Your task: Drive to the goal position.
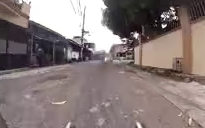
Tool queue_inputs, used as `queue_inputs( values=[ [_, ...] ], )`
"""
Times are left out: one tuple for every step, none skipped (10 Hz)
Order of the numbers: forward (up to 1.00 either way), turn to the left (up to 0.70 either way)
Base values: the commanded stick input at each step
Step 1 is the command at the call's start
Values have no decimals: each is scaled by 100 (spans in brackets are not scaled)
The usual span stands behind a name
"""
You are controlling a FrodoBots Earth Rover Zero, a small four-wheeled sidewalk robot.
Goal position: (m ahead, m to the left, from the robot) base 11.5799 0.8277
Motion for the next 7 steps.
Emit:
queue_inputs(
  values=[
    [70,0],
    [70,0],
    [70,0],
    [70,0],
    [70,0],
    [70,0],
    [70,0]
  ],
)
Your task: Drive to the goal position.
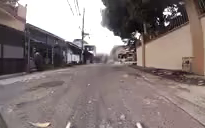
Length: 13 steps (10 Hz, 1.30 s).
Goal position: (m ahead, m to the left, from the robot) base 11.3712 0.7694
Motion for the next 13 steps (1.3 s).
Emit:
queue_inputs(
  values=[
    [70,0],
    [70,0],
    [70,0],
    [70,0],
    [70,0],
    [70,0],
    [70,0],
    [70,0],
    [70,0],
    [70,0],
    [70,0],
    [70,0],
    [70,4]
  ],
)
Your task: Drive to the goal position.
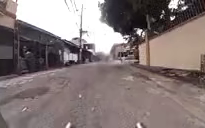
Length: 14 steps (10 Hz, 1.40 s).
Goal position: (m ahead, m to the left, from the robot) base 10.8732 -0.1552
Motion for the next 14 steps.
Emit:
queue_inputs(
  values=[
    [70,11],
    [70,14],
    [70,14],
    [70,14],
    [70,14],
    [70,14],
    [70,14],
    [70,14],
    [70,14],
    [70,14],
    [70,13],
    [70,8],
    [70,1],
    [70,0]
  ],
)
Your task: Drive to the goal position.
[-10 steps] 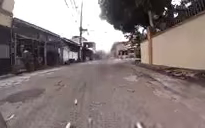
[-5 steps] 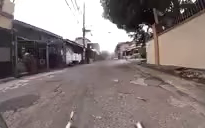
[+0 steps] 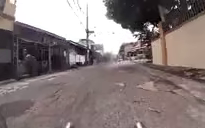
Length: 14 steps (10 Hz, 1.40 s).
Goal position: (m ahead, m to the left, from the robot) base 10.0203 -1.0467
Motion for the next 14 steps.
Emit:
queue_inputs(
  values=[
    [70,0],
    [70,0],
    [70,0],
    [70,0],
    [70,0],
    [70,0],
    [70,0],
    [70,-1],
    [70,-2],
    [70,-5],
    [70,-9],
    [70,-12],
    [70,-6],
    [70,0]
  ],
)
